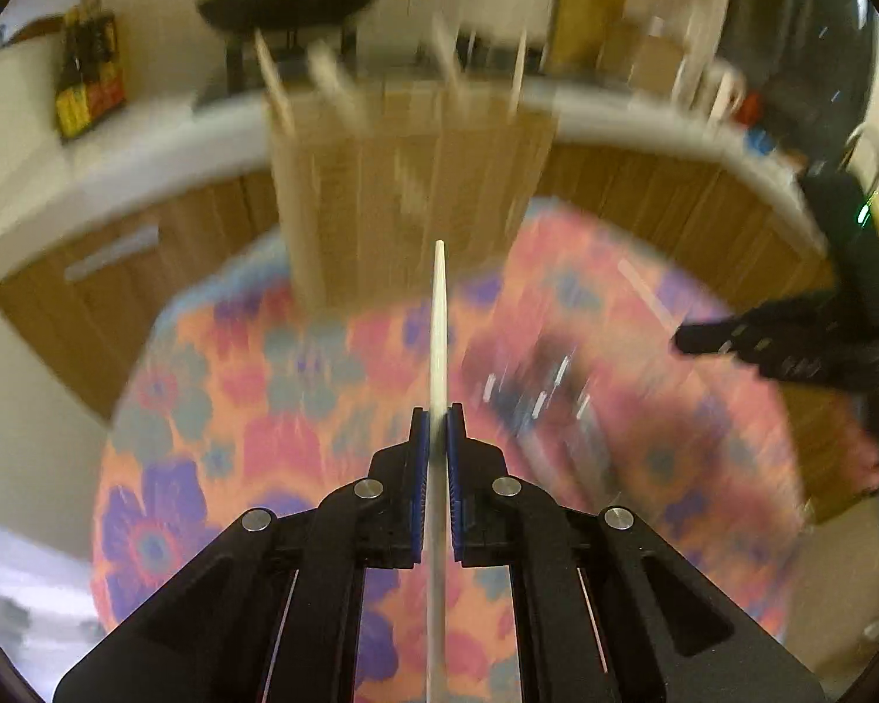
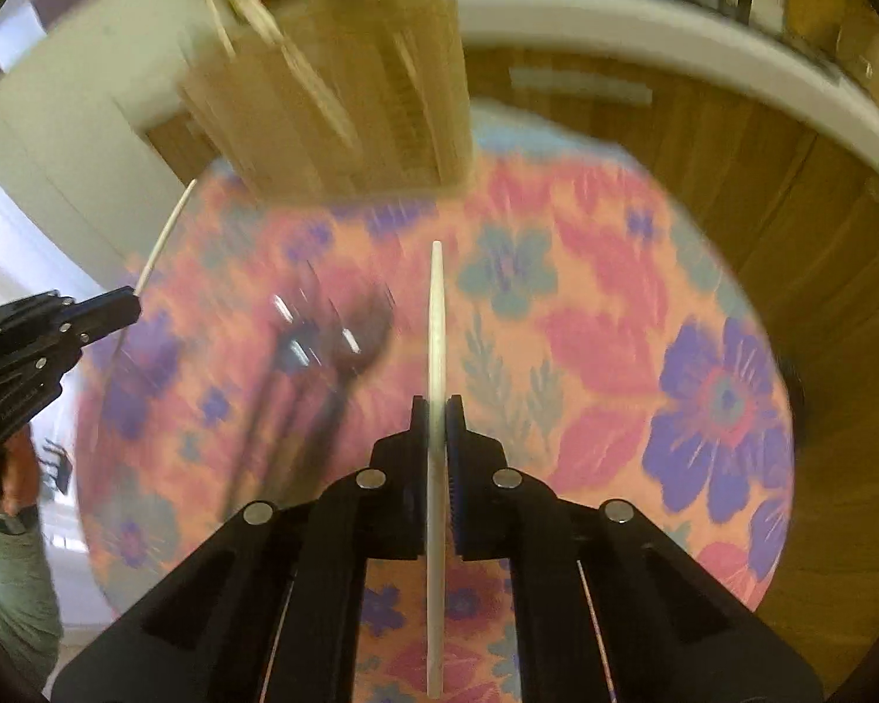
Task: Organize utensils
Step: 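Lift both chopsticks into the beige basket and open both tools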
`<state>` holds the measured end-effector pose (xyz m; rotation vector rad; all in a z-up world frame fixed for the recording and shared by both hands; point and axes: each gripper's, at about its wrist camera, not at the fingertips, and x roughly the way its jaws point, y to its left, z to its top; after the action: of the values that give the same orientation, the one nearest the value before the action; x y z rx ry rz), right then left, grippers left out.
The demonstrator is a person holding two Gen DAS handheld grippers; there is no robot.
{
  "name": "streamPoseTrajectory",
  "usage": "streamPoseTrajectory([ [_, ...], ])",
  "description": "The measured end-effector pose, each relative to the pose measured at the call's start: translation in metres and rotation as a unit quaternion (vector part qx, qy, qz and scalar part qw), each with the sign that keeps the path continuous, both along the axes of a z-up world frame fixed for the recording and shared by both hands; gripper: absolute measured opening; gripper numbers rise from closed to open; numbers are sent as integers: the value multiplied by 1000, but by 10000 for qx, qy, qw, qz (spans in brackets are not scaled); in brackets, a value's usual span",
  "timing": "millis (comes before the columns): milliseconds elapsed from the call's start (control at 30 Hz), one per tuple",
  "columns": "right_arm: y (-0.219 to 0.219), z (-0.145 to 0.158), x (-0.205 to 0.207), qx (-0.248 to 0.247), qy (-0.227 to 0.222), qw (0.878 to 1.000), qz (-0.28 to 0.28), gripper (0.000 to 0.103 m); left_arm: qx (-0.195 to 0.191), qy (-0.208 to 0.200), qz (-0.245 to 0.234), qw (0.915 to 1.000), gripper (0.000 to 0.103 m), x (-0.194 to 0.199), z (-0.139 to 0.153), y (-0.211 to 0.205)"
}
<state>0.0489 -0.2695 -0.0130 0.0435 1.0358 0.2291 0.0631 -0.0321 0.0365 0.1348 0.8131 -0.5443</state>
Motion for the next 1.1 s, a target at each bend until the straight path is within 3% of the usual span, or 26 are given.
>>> streamPoseTrajectory([
  [100, 3, 40, 2, 154, -682, 9975, 64, 4, -480, -606, 122, 9969, 4, 7, 44, 5],
  [267, 14, 93, 17, 476, -1637, 9851, 225, 4, -1165, -1325, 355, 9837, 4, 27, 99, 11],
  [433, 19, 121, 54, 528, -1991, 9780, 332, 4, -1347, -1679, 380, 9758, 4, 55, 123, -2],
  [600, 19, 152, 85, 552, -2577, 9642, 292, 4, -1757, -2051, 585, 9611, 4, 89, 133, -1],
  [800, 17, 171, 113, 698, -3307, 9410, 191, 4, -2113, -2076, 638, 9530, 4, 128, 131, 3],
  [1100, 39, 138, 136, -3, -3959, 9179, -253, 4, -2107, -2657, 1154, 9336, 4, 144, 99, 3],
])
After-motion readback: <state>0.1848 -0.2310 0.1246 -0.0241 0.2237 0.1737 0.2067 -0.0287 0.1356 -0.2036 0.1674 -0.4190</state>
